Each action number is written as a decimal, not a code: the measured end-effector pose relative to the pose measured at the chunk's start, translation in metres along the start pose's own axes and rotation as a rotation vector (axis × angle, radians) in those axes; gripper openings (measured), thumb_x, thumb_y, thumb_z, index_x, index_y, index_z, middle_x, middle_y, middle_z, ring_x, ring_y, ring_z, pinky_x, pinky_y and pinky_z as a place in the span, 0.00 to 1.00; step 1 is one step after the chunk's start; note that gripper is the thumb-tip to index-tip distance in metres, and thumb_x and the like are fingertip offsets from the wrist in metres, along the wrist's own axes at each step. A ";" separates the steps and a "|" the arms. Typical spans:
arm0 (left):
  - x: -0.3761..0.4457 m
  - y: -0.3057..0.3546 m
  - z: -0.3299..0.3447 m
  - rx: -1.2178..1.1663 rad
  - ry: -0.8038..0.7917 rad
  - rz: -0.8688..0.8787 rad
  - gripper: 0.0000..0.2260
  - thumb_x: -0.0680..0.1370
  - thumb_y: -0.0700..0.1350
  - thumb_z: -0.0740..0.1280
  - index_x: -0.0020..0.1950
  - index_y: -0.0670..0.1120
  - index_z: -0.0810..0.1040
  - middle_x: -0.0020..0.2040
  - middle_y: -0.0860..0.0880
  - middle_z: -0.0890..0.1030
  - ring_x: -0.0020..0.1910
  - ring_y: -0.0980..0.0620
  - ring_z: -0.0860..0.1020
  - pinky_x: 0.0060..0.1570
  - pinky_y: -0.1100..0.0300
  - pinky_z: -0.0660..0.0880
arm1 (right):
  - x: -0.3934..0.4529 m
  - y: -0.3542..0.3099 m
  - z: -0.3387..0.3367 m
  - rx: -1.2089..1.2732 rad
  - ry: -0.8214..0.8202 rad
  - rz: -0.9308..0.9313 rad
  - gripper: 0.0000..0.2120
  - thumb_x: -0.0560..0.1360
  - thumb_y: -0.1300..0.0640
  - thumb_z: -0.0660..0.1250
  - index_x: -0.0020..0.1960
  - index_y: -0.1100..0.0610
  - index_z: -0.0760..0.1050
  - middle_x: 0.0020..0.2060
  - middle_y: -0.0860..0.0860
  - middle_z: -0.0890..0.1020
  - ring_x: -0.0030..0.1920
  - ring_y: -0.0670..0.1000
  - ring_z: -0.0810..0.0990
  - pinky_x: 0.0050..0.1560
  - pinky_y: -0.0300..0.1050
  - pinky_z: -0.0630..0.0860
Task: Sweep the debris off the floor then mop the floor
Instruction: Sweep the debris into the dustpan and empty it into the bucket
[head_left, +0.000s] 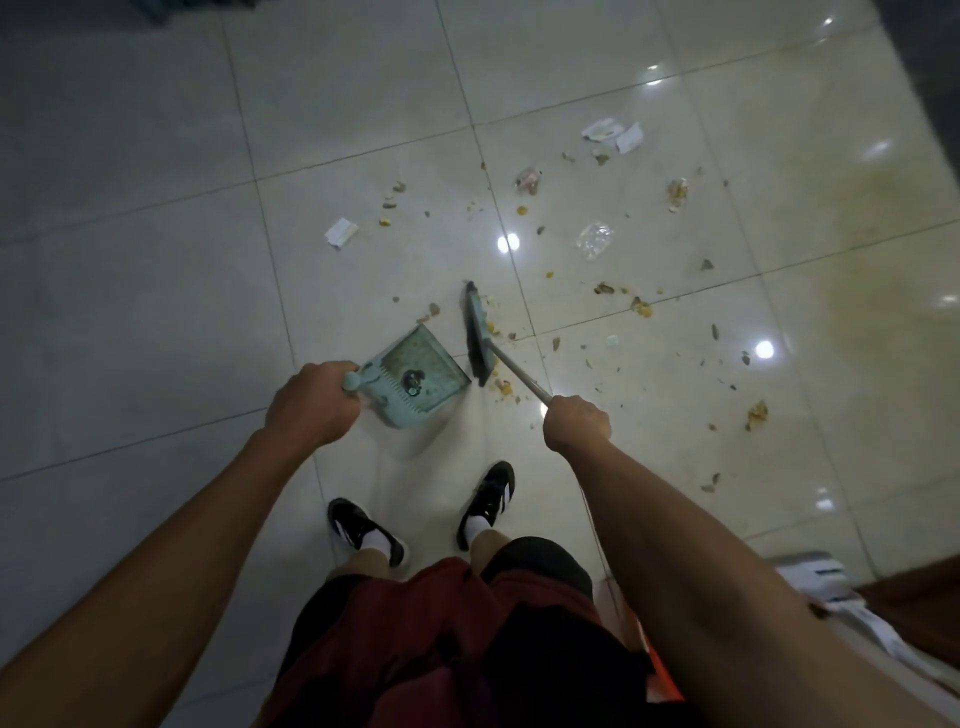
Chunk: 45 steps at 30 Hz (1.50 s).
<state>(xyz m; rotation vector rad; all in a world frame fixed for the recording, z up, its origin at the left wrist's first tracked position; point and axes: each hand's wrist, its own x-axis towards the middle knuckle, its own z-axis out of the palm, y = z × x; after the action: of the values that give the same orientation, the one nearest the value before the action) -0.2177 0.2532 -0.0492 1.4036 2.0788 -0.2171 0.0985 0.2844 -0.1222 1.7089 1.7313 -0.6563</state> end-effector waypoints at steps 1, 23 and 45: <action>0.002 0.005 -0.002 0.006 -0.003 0.015 0.01 0.75 0.44 0.66 0.45 0.49 0.78 0.42 0.46 0.80 0.41 0.41 0.79 0.40 0.56 0.74 | 0.000 0.004 -0.001 0.001 0.007 0.013 0.14 0.81 0.59 0.58 0.64 0.56 0.74 0.46 0.51 0.79 0.41 0.51 0.77 0.41 0.44 0.76; 0.062 -0.144 -0.094 -0.074 0.066 -0.022 0.10 0.76 0.44 0.65 0.54 0.52 0.81 0.50 0.43 0.82 0.45 0.41 0.81 0.42 0.56 0.78 | 0.013 -0.189 -0.076 0.204 0.009 0.001 0.13 0.80 0.58 0.59 0.64 0.59 0.72 0.53 0.54 0.80 0.51 0.55 0.81 0.46 0.49 0.77; 0.199 -0.300 -0.235 -0.073 0.084 -0.169 0.10 0.78 0.47 0.66 0.58 0.55 0.80 0.55 0.42 0.83 0.47 0.39 0.80 0.44 0.55 0.75 | 0.121 -0.451 -0.181 0.490 -0.090 -0.044 0.14 0.78 0.55 0.60 0.60 0.61 0.73 0.56 0.59 0.79 0.53 0.61 0.81 0.54 0.58 0.81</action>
<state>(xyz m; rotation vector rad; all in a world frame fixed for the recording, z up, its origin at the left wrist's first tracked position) -0.6253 0.3890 -0.0337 1.2138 2.2533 -0.1516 -0.3631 0.4789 -0.1167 1.9229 1.6371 -1.2380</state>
